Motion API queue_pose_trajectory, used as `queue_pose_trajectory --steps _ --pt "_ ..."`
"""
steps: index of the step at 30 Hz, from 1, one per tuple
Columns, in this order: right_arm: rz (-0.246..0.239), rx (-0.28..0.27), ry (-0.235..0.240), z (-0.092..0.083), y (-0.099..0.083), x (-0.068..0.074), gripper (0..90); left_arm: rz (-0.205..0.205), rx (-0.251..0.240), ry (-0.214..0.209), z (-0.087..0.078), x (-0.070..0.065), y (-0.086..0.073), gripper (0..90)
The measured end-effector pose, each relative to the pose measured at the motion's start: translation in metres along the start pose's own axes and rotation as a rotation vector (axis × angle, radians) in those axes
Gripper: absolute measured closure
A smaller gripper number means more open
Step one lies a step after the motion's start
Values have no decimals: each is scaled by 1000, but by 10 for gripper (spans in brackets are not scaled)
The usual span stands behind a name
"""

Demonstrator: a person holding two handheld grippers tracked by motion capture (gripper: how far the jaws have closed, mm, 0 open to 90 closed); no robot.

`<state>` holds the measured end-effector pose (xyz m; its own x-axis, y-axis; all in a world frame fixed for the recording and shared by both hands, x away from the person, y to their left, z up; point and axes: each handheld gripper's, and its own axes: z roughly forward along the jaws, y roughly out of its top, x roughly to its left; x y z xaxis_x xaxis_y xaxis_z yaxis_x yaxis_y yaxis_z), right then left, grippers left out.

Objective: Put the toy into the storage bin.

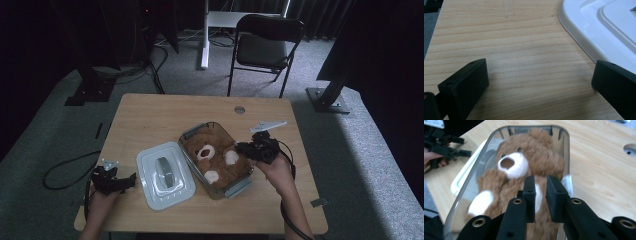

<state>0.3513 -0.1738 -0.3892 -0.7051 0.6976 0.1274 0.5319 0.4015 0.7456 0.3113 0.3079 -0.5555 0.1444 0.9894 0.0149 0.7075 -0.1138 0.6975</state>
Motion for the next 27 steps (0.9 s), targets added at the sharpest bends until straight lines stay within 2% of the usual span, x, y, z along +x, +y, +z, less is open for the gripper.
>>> queue_pose_trajectory --steps 4,9,13,14,18,19,21,23,24,25,27 --pt "10 45 1 26 13 -5 806 0 -1 0 0 0 0 16" --pt "3 142 -5 66 28 -10 806 1 0 0 0 0 0 16" --pt "-23 229 -60 92 35 -8 848 1 -3 -2 0 0 0 16" --pt "-35 261 -86 99 37 -6 853 1 -4 -3 0 0 -1 16" --pt "-53 298 -133 109 41 -1 891 2 -3 -3 0 0 -1 16" --pt "-66 324 -150 113 40 0 895 2 -3 -3 0 0 -1 16" --pt "-121 404 -220 124 39 6 898 1 -3 -2 0 0 -1 16" --pt "-151 460 -249 132 39 11 900 1 -3 -2 -1 0 -1 16" --pt "-151 460 -249 132 39 11 900 1 -3 -2 -1 0 -1 16" --pt "-170 486 -257 134 39 14 900 1 -3 -2 -1 0 -1 16" --pt "-176 481 -275 135 39 17 895 1 -3 -2 -1 0 -1 16"
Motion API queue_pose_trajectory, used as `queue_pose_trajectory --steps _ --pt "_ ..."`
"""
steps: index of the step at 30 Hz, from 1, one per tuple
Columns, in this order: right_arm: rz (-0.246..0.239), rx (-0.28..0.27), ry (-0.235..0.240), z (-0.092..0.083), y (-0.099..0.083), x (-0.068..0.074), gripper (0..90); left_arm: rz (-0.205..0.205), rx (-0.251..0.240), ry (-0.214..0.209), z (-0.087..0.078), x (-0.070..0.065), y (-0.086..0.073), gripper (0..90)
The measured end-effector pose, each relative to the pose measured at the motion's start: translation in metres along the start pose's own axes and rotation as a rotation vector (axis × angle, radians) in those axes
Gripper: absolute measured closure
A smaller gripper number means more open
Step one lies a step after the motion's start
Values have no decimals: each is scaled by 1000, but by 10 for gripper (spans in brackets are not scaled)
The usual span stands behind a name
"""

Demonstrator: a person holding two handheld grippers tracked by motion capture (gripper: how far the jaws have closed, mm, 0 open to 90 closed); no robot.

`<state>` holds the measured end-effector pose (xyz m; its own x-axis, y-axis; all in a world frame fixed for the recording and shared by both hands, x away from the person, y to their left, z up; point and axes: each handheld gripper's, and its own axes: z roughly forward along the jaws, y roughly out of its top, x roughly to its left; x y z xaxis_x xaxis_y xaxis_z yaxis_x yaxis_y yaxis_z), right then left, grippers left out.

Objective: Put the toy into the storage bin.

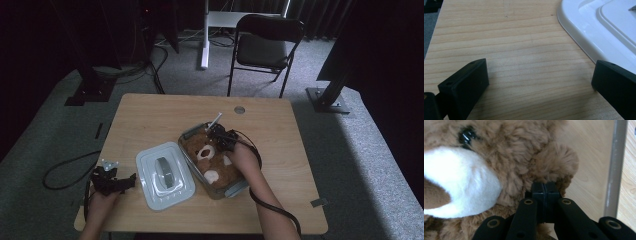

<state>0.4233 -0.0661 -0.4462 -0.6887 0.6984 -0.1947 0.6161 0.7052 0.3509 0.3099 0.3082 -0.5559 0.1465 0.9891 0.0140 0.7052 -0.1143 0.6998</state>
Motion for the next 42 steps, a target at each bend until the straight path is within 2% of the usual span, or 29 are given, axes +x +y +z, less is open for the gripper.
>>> queue_pose_trajectory --steps 1,2,3,4,5,6,7,8,9,10,11,12,13,14,15,16,17,19,20,21,22,23,24,26,30,32,34,39,42 --pt "26 -29 20 -4 -3 -4 882 0 0 0 0 0 0 16" --pt "26 -29 20 -4 -3 -4 882 0 0 0 0 0 0 16" --pt "53 -70 60 -11 -9 -11 835 0 0 0 0 0 0 16" --pt "53 -70 60 -11 -9 -11 835 0 0 0 0 0 0 16" --pt "82 -116 117 -19 -16 -17 789 0 0 0 0 0 0 16" --pt "82 -116 117 -19 -16 -17 789 0 0 0 0 0 0 16" --pt "109 -155 166 -28 -24 -22 779 0 0 0 0 0 0 16" --pt "109 -155 166 -28 -24 -22 779 0 0 0 0 0 0 16" --pt "126 -207 200 -39 -32 -26 755 0 -1 0 0 0 0 16" --pt "126 -207 200 -39 -32 -26 755 0 -1 0 0 0 0 16" --pt "145 -262 221 -50 -41 -32 713 -3 -3 0 0 0 0 16" --pt "145 -262 221 -50 -41 -32 713 -3 -3 0 0 0 0 16" --pt "178 -322 208 -62 -51 -38 627 -5 -3 0 0 0 0 16" --pt "178 -322 208 -62 -51 -38 627 -5 -3 0 0 0 0 16" --pt "184 -360 194 -67 -56 -41 550 -3 -1 1 0 0 0 16" --pt "184 -360 194 -67 -56 -41 550 -3 -1 1 0 0 0 16" --pt "238 -447 195 -77 -70 -52 361 -3 -1 1 0 0 0 16" --pt "267 -472 215 -78 -79 -59 227 -4 -2 1 0 0 0 16" --pt "267 -472 215 -78 -79 -59 227 -4 -2 1 0 0 0 16" --pt "294 -483 246 -75 -86 -67 161 -3 -1 1 0 0 0 16" --pt "307 -483 226 -73 -89 -69 160 -1 0 1 0 0 0 16" --pt "307 -483 226 -73 -89 -69 160 -1 0 1 0 0 0 16" --pt "328 -492 189 -69 -95 -73 130 -2 0 2 0 0 0 16" --pt "354 -540 161 -66 -102 -77 130 -1 1 4 0 0 0 16" --pt "426 -629 67 -60 -119 -85 131 -4 1 4 -1 -1 -1 16" --pt "472 -628 62 -55 -127 -91 131 -6 2 5 -1 -1 -1 16" --pt "511 -657 59 -49 -135 -95 130 -6 2 6 -1 -1 -1 16" --pt "554 -650 20 -36 -145 -100 131 -6 2 6 -1 -1 -1 16" --pt "582 -611 7 -21 -152 -103 123 5 2 -3 -1 -2 -1 16"
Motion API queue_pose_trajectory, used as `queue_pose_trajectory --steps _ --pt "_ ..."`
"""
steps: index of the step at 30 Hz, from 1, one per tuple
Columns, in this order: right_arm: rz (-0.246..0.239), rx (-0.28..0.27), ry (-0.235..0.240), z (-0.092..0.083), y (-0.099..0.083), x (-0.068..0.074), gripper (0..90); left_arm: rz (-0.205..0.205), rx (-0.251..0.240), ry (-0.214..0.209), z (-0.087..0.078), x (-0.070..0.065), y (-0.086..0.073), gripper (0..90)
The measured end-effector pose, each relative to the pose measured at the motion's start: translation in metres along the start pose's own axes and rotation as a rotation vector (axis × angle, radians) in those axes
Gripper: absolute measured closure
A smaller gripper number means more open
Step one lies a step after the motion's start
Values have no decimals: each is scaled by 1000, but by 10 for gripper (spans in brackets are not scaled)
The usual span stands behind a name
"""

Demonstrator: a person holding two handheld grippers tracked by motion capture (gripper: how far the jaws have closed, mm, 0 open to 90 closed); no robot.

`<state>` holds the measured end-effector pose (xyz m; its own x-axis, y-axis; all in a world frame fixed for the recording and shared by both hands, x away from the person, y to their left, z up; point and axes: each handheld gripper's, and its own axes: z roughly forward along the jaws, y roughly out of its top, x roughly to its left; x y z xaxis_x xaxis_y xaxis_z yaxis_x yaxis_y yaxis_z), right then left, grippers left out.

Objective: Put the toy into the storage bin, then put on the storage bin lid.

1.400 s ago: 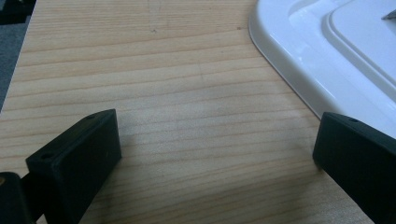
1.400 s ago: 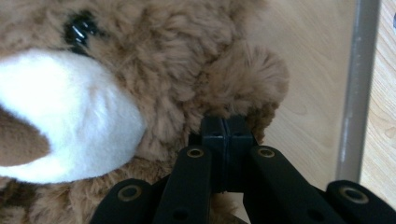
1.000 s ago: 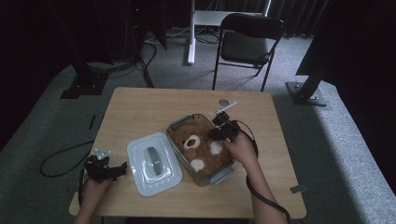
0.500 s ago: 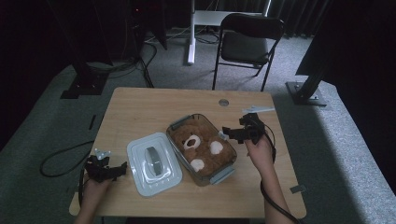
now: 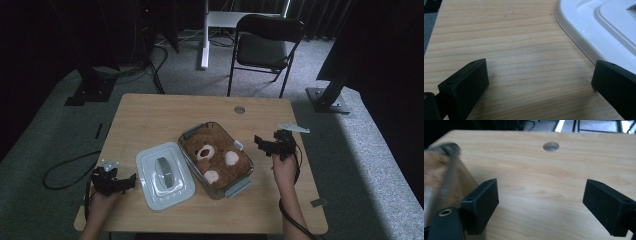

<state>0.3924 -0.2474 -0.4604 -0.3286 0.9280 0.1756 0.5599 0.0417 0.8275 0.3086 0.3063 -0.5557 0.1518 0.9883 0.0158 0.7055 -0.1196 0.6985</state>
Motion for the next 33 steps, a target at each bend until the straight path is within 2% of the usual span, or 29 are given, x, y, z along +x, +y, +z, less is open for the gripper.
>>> queue_pose_trajectory --steps 4,8,11,14,16,17,18,19,20,21,22,23,24,25,29,33 --pt "10 40 5 9 -12 -2 122 3 -2 -8 0 -2 0 16" --pt "7 72 -9 19 -25 -2 122 -2 29 -20 -3 -3 2 16" --pt "15 72 -4 24 -34 -1 122 -25 27 -21 -10 -5 4 16" --pt "12 75 -12 26 -39 0 122 -26 21 -3 -20 -9 9 16" --pt "13 91 1 32 -46 2 122 -23 19 -40 -26 -15 13 16" --pt "16 99 10 34 -48 2 122 -6 26 -71 -30 -24 15 16" --pt "16 99 10 34 -48 2 122 -6 26 -71 -30 -24 15 16" --pt "18 109 10 36 -52 2 122 16 35 -103 -32 -35 16 16" --pt "21 111 15 36 -53 2 122 16 35 -103 -32 -35 16 16" --pt "21 112 19 36 -54 2 122 21 35 -140 -33 -45 18 16" --pt "21 112 19 36 -54 2 122 21 35 -140 -33 -45 18 16" --pt "14 116 19 36 -56 3 122 35 34 -163 -34 -54 20 16" --pt "14 116 19 36 -56 3 122 35 34 -163 -34 -54 20 16" --pt "13 126 25 37 -58 3 122 47 31 -178 -35 -60 22 16" --pt "17 139 39 40 -63 3 122 61 25 -198 -37 -71 25 16" --pt "20 145 48 41 -66 4 122 46 30 -219 -37 -77 28 16"
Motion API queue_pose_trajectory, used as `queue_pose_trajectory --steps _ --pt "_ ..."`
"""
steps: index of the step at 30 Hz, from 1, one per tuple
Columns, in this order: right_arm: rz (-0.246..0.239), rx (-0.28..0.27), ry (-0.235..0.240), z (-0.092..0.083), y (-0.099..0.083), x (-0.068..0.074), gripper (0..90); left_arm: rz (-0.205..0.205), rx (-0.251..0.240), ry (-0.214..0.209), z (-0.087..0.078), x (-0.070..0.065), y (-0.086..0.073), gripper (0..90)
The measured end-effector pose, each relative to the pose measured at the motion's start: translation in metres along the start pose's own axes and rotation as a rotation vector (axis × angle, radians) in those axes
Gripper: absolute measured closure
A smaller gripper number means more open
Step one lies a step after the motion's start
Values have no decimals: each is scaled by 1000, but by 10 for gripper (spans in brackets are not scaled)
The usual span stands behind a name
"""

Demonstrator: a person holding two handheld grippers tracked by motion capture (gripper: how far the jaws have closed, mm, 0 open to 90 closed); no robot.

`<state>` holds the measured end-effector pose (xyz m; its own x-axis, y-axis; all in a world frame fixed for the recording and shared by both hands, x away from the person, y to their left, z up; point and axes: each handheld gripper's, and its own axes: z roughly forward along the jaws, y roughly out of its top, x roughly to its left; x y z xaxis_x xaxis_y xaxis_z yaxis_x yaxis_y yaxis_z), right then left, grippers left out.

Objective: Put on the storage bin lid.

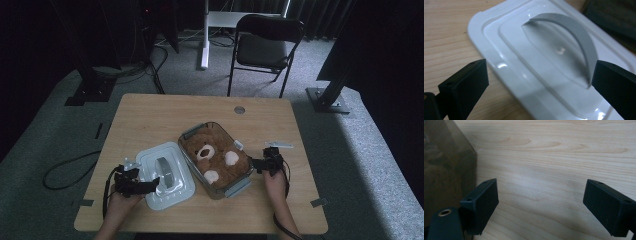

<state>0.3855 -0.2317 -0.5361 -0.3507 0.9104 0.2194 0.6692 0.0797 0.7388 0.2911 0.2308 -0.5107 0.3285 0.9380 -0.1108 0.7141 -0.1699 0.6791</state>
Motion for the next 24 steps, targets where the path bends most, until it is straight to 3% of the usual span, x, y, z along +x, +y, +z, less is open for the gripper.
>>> queue_pose_trajectory --steps 6,11,19,24 --pt "-2 15 -3 2 -6 -1 122 31 7 -27 7 -18 5 16" --pt "-7 21 -7 2 -8 -1 122 55 8 -13 16 -32 12 16" --pt "-12 28 -15 2 -10 2 122 54 13 12 31 -39 22 16" --pt "-29 32 5 3 -12 9 122 57 27 19 40 -40 22 21"
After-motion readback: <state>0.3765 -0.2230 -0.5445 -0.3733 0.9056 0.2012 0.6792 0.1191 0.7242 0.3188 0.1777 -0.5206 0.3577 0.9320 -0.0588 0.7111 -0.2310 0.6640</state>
